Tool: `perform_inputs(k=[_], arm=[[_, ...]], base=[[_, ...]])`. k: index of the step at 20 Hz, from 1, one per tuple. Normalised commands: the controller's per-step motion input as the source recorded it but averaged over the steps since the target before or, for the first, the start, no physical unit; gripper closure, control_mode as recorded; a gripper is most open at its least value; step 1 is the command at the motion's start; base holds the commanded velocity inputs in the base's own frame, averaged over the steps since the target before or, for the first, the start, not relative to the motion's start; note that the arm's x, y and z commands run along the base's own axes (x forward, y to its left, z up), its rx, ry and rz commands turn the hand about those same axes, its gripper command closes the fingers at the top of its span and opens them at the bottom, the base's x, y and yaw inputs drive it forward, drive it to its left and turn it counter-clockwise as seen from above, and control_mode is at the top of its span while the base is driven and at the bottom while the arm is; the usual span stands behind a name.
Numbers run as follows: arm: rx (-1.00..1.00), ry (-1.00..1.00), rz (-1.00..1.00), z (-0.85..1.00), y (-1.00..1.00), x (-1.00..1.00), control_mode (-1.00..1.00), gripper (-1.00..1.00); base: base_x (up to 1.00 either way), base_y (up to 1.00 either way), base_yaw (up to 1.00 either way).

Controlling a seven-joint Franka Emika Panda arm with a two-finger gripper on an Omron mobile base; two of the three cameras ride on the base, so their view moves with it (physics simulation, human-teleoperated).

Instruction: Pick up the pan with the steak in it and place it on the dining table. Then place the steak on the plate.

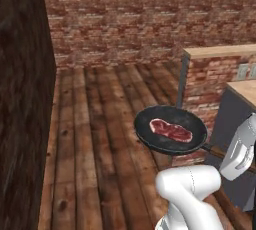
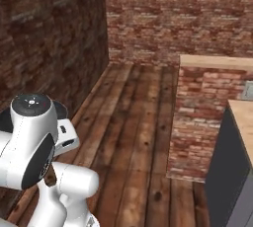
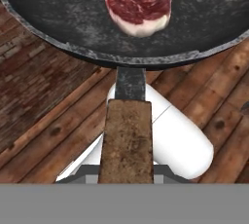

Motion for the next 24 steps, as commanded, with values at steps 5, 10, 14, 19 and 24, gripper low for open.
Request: perform_inputs(k=[5, 10, 14, 19, 24], arm=[[0.00, 0.00, 0.00, 0.00, 0.00, 0.00, 1.00, 1.00], [0.00, 0.00, 0.00, 0.00, 0.00, 0.00, 1.00, 1.00], [0.00, 0.00, 0.00, 0.00, 0.00, 0.00, 1.00, 1.00], [0.00, 0.00, 0.00, 0.00, 0.00, 0.00, 1.00, 1.00], [0.00, 0.00, 0.00, 0.00, 0.00, 0.00, 1.00, 1.00]], base=[[1.00, 0.39, -0.12], [1.00, 0.39, -0.12], [1.00, 0.39, -0.12], [1.00, 0.45, -0.11], [1.00, 0.54, -0.08]])
